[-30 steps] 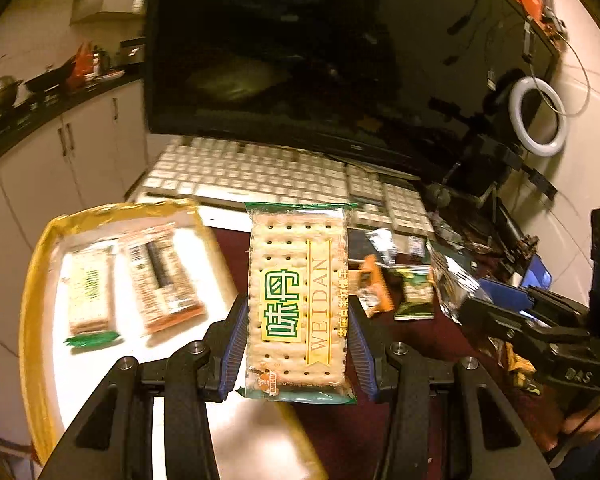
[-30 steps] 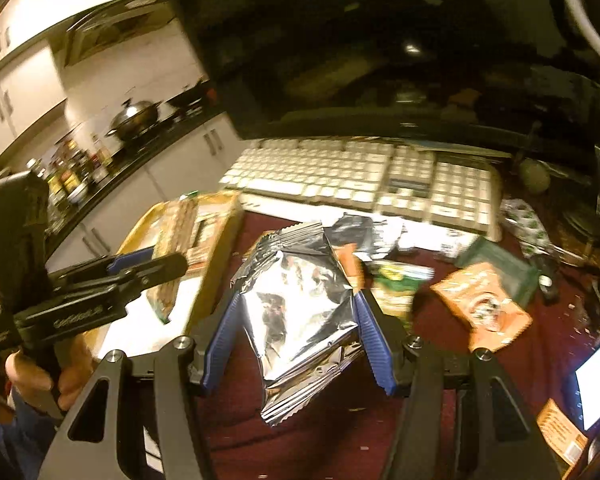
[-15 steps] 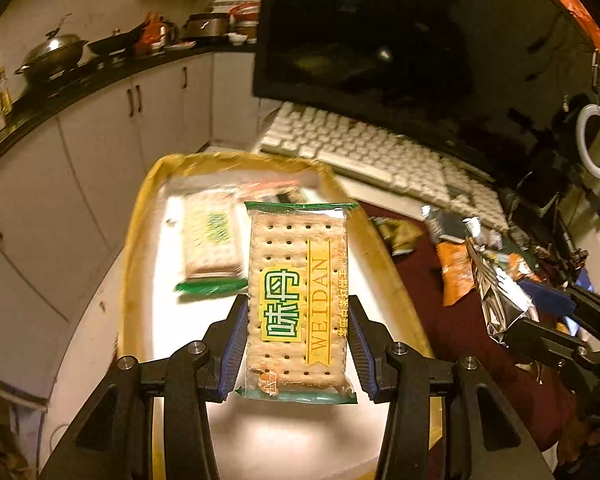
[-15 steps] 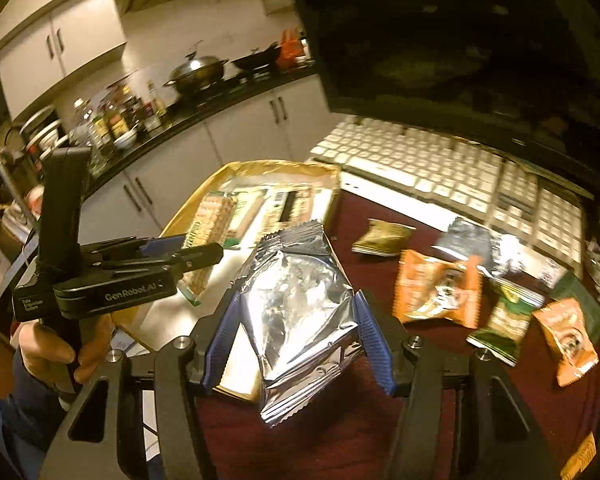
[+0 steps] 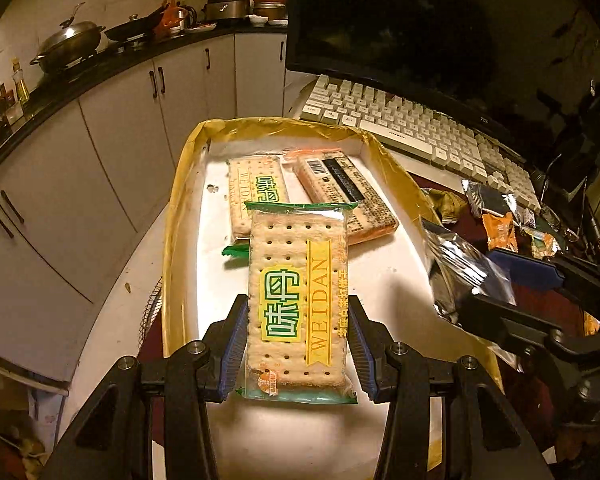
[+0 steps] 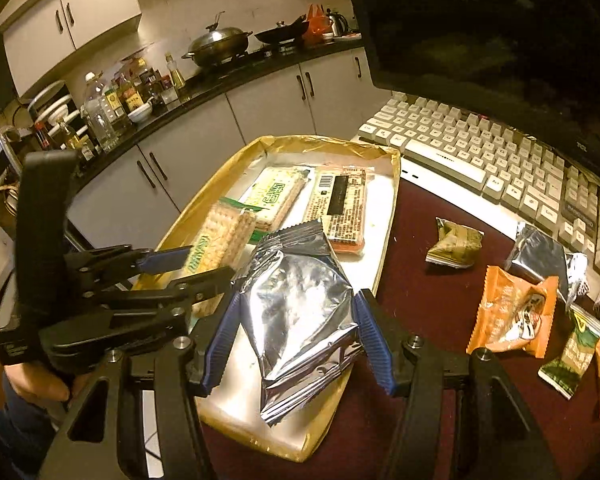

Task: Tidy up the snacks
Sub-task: 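Carry both packs to the white tray and open both grippers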

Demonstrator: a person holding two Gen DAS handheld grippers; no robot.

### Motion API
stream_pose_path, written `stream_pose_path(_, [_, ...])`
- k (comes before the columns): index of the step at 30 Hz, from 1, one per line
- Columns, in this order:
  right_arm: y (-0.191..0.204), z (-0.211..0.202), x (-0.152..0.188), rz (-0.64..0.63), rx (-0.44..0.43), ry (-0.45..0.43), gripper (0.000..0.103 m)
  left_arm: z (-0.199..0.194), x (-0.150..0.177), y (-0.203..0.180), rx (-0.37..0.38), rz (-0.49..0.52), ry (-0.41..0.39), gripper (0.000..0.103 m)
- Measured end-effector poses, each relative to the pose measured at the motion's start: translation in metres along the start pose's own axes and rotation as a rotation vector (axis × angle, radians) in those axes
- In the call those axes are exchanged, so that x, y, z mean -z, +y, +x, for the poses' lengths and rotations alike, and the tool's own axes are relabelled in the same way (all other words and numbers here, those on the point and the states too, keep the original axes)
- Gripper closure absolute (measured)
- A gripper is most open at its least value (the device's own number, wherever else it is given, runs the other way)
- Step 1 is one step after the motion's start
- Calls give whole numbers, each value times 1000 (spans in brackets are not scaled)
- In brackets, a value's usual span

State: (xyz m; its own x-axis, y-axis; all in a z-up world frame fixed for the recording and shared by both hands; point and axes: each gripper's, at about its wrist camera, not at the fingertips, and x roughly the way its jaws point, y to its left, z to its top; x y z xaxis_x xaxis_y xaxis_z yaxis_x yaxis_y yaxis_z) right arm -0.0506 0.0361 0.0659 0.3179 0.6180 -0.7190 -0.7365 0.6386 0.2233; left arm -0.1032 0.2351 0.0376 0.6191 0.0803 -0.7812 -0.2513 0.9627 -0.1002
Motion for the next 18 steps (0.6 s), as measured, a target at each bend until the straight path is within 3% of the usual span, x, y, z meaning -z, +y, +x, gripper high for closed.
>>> stream_pose_path(18, [13,18,-1,-41,-16,4,48,11,2,6,-34,-3,17,53])
